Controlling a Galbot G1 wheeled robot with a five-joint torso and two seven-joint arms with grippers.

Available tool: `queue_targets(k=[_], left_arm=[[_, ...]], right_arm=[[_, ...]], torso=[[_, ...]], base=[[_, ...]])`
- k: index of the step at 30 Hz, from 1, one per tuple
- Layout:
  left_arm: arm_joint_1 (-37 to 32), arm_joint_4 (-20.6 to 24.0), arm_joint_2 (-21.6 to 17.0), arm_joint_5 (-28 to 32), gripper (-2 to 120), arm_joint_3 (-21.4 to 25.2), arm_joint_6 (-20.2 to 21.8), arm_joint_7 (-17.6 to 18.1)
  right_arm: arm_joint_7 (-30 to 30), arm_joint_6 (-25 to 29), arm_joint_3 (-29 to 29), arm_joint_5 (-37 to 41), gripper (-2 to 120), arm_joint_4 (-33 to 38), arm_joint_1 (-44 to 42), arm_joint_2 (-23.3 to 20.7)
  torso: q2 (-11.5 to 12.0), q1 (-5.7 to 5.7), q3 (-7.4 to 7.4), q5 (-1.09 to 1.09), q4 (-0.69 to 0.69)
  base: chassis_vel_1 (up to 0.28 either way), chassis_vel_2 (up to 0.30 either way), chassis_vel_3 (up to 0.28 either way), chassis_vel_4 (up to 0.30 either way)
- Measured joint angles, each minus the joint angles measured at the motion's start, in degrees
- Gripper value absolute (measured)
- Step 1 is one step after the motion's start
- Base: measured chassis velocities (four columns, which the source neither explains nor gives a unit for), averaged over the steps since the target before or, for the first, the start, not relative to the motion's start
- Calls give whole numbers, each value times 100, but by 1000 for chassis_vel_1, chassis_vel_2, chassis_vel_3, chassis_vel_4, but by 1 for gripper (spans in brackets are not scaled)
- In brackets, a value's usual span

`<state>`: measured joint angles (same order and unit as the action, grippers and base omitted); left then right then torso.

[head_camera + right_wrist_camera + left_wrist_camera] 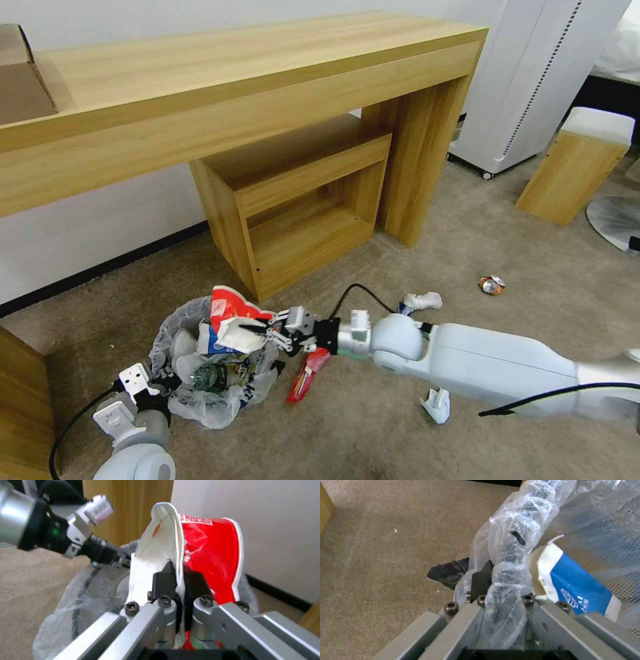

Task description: Pick up the trash bin and place the garbage on the floor into it.

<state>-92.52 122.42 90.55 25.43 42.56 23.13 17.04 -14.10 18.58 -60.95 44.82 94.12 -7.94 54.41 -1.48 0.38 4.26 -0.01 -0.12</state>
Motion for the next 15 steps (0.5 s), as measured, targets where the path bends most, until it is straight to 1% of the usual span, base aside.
queue_targets(k=[1, 3, 5, 6, 7, 9, 10, 13, 15], left_arm=[[-8, 12, 2, 4, 0, 13, -3, -1], [-13, 15, 4, 5, 0, 19, -5, -1], [-27, 36, 5, 19, 0, 45, -23, -2], [-28, 38, 5, 22, 0, 53, -25, -2], [-28, 38, 5, 22, 0, 53, -25, -2], [-37, 40, 3, 29, 0, 57, -33, -5], [-37, 40, 3, 29, 0, 57, -33, -5], [-38, 41, 5, 33, 0, 58, -51, -9], [-38, 40, 5, 33, 0, 62, -51, -9]], right_arm=[[48, -31, -123, 62, 0, -125, 50, 151], [79, -47, -167, 79, 0, -194, 66, 236], [185, -93, -343, 158, 0, -478, 108, 647], [209, -108, -371, 170, 0, -545, 116, 747], [209, -108, -371, 170, 0, -545, 116, 747], [277, -126, -439, 176, 0, -789, 115, 1107], [277, -126, -439, 176, 0, -789, 115, 1107], [358, -135, -492, 198, 0, -999, 83, 1485], [367, -141, -509, 198, 0, -1034, 81, 1546]], torso=[[0, 0, 0, 1, 0], [0, 0, 0, 0, -1], [0, 0, 0, 0, -1], [0, 0, 0, 0, -1], [0, 0, 0, 0, -1], [0, 0, 0, 0, 0], [0, 0, 0, 0, 0], [0, 0, 0, 0, 1], [0, 0, 0, 0, 1]], base=[[0, 0, 0, 0], [0, 0, 0, 0], [0, 0, 0, 0], [0, 0, 0, 0], [0, 0, 0, 0], [0, 0, 0, 0], [0, 0, 0, 0], [0, 0, 0, 0], [0, 0, 0, 0]])
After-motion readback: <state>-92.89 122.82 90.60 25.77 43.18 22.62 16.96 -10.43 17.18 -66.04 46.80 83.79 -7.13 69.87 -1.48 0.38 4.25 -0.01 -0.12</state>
